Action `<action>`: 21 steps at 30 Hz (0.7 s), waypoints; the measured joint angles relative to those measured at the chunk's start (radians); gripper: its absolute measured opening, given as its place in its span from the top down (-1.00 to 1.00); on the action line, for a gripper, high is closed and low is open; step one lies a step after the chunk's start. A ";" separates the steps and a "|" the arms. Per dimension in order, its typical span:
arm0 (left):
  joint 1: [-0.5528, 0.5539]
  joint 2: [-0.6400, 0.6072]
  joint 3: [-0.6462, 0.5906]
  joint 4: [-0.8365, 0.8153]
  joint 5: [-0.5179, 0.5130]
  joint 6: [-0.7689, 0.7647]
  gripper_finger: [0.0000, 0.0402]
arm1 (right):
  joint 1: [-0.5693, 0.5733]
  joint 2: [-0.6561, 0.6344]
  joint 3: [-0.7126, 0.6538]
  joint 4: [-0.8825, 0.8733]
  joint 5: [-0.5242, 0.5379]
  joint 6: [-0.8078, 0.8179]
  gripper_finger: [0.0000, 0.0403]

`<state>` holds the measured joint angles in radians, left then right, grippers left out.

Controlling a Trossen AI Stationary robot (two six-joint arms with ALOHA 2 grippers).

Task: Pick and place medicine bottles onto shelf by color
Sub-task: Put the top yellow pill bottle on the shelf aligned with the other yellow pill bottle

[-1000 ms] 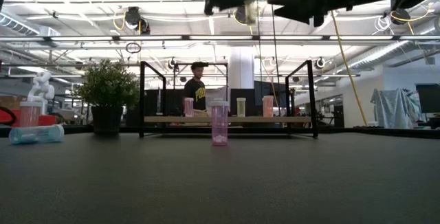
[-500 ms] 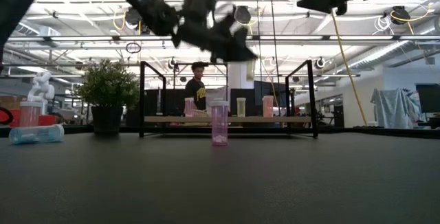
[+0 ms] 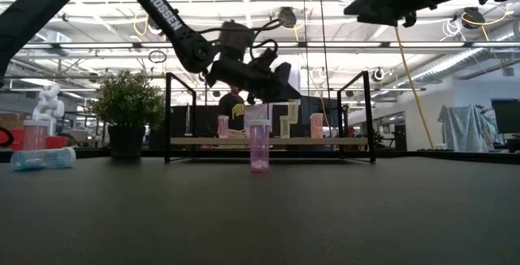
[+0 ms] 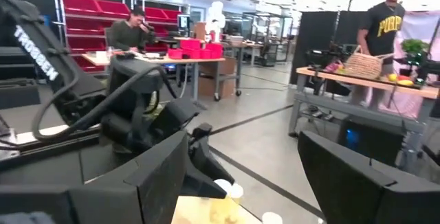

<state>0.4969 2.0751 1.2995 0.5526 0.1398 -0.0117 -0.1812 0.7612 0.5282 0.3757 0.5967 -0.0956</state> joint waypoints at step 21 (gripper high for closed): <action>0.021 0.001 0.000 -0.072 -0.009 -0.082 0.35 | -0.022 0.000 0.000 -0.105 -0.103 0.032 -0.36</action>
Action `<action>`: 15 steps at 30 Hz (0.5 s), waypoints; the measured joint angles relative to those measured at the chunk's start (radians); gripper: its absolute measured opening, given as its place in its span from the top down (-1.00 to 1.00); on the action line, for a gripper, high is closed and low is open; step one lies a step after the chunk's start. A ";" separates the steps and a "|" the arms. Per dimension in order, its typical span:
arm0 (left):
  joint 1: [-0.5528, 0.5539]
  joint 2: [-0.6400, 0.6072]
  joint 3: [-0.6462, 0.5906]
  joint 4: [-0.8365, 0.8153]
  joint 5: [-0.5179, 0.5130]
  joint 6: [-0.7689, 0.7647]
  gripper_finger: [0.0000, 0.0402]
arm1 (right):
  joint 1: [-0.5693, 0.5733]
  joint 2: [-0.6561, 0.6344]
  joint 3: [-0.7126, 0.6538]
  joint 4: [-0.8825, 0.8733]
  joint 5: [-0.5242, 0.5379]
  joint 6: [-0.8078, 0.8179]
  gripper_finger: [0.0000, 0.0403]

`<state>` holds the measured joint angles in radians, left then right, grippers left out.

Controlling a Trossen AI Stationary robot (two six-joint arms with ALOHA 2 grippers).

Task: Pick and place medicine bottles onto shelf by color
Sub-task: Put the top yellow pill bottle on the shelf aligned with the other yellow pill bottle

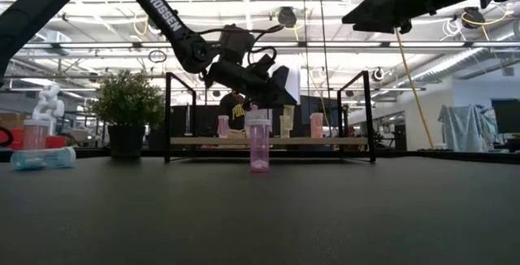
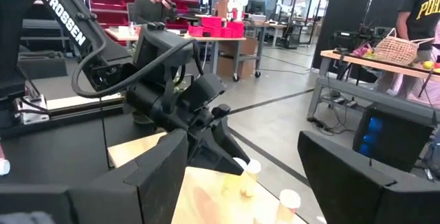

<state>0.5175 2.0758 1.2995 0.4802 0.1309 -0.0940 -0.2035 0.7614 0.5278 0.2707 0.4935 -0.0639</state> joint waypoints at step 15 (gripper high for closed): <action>-0.004 -0.001 0.000 -0.037 -0.009 0.028 0.35 | 0.000 0.000 0.000 0.000 -0.001 -0.004 -0.36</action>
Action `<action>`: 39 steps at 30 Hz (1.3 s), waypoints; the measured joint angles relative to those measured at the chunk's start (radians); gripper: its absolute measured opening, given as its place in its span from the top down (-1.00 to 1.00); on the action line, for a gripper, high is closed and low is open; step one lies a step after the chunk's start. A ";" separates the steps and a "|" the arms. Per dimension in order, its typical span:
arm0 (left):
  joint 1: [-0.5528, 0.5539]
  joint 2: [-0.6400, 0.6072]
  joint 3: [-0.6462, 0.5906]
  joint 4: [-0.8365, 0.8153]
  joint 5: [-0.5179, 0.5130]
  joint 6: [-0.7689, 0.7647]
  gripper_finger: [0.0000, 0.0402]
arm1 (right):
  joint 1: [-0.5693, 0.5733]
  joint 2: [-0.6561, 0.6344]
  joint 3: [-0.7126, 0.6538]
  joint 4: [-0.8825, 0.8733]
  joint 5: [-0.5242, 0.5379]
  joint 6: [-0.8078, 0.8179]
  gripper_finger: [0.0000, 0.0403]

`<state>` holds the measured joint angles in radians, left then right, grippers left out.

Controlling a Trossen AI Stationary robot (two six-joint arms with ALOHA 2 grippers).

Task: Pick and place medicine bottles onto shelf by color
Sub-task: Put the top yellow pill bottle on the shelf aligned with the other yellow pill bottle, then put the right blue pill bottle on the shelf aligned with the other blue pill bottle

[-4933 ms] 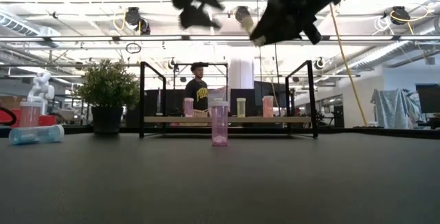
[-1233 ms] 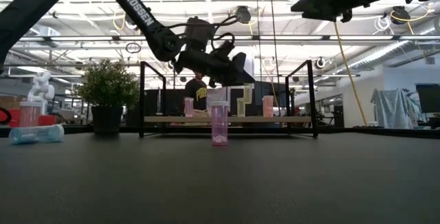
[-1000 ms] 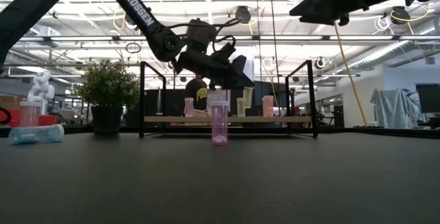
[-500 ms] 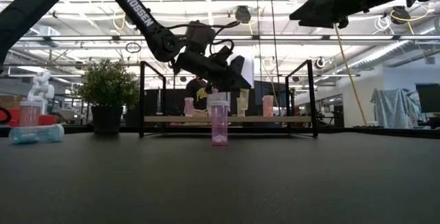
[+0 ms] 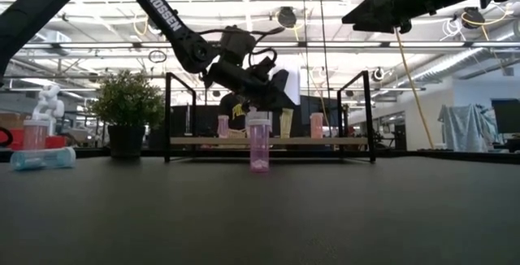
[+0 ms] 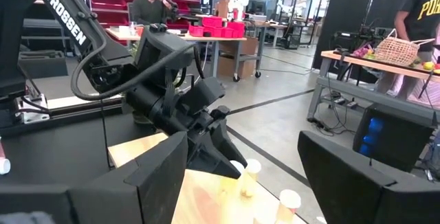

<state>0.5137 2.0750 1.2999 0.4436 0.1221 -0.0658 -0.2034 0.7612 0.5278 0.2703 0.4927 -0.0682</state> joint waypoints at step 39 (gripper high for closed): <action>-0.012 0.026 0.000 0.000 -0.027 0.012 -0.24 | 0.000 0.000 0.000 -0.001 0.000 -0.025 -0.36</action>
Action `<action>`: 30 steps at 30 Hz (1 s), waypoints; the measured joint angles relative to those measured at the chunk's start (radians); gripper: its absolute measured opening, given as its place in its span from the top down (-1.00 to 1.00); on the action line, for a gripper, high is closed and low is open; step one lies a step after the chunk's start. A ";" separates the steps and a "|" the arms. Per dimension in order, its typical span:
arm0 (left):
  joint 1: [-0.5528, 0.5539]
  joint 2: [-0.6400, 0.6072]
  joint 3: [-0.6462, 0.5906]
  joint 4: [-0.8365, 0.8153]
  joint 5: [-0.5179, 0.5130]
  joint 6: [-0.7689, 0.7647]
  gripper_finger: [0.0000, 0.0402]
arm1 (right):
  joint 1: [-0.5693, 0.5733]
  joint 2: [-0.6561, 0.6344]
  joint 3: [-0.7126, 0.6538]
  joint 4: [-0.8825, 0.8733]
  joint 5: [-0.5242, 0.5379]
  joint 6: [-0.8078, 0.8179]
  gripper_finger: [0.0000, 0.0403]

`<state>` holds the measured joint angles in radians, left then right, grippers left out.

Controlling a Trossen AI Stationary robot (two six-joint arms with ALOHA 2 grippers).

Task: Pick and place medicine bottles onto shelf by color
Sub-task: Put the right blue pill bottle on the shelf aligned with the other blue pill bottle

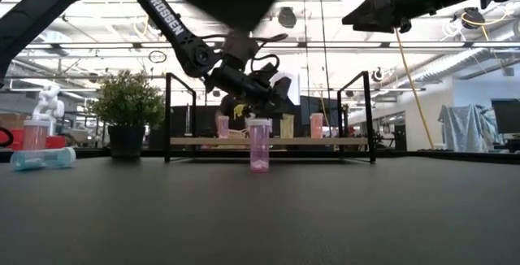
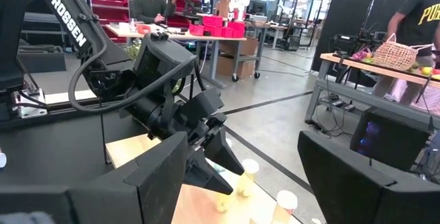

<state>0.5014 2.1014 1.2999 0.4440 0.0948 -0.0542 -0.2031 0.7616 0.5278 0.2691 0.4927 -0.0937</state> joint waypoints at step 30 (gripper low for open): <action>-0.216 -0.580 0.000 -0.475 -0.026 -0.322 -0.38 | 0.129 0.102 -0.001 -0.208 -0.189 0.747 0.86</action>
<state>0.2856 1.5218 1.3000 -0.0312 0.0687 -0.3764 -0.0746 0.8639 0.5270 0.0608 0.3035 0.6537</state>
